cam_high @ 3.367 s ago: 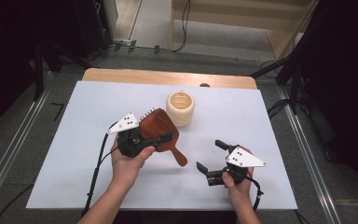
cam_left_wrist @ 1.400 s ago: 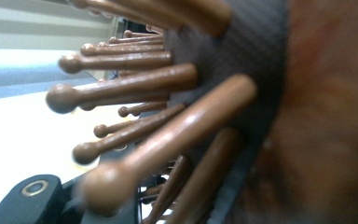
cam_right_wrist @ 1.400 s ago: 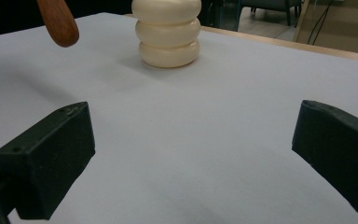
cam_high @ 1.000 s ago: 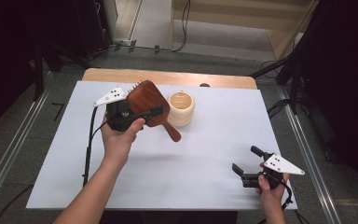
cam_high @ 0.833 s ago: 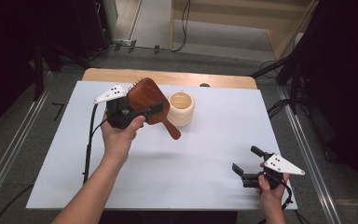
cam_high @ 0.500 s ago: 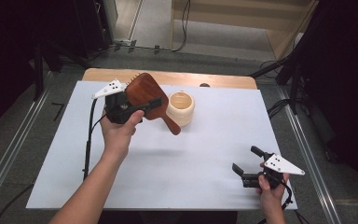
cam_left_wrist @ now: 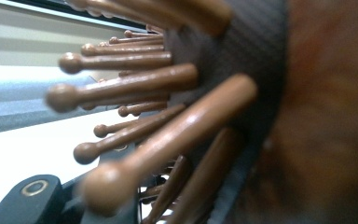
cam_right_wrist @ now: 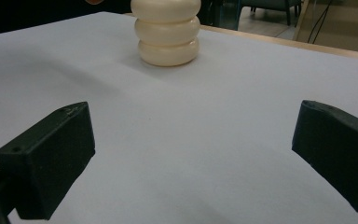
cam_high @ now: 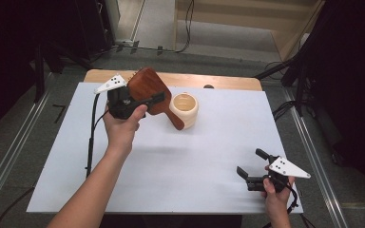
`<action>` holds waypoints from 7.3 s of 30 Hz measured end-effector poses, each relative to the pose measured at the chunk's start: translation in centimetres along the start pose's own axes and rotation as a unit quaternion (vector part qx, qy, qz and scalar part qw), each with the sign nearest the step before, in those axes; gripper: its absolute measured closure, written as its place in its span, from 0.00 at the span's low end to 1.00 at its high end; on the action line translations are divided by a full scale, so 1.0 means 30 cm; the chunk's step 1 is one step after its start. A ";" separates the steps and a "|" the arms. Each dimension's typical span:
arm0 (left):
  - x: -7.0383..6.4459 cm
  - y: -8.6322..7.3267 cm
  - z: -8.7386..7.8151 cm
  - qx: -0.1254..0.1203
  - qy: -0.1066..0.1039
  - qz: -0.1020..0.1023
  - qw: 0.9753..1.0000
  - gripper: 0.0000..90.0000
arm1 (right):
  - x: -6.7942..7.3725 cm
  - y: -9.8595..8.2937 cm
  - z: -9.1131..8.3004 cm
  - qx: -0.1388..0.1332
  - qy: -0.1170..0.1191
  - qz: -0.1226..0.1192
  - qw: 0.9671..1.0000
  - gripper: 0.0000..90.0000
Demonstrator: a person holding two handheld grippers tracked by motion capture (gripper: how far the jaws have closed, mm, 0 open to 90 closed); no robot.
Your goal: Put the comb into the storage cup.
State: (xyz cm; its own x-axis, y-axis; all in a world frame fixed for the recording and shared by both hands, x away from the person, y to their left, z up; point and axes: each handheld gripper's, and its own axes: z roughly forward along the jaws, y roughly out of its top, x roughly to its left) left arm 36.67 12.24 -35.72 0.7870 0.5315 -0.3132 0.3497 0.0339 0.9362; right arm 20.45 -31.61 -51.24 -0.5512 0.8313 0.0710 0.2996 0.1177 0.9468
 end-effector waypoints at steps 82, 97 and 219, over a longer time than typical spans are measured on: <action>0.117 0.043 0.180 -0.025 0.044 -0.008 0.999 0.62 | 0.001 -0.003 0.007 0.001 0.005 -0.004 1.000 0.00; 0.124 0.019 0.217 -0.017 0.052 -0.007 0.998 0.62 | 0.002 -0.004 0.007 0.000 0.005 -0.005 1.000 0.00; 0.179 -0.156 0.340 0.042 0.094 0.002 0.995 0.00 | 0.000 -0.005 0.013 -0.003 0.006 -0.008 1.000 0.00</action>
State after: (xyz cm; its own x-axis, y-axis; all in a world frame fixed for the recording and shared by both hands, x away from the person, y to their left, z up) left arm 44.44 6.30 -43.39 0.6827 0.6805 -0.2662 0.3942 -0.0363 0.9183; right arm 20.71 -31.41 -51.51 -0.5650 0.8229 0.0600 0.2862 0.1272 0.9497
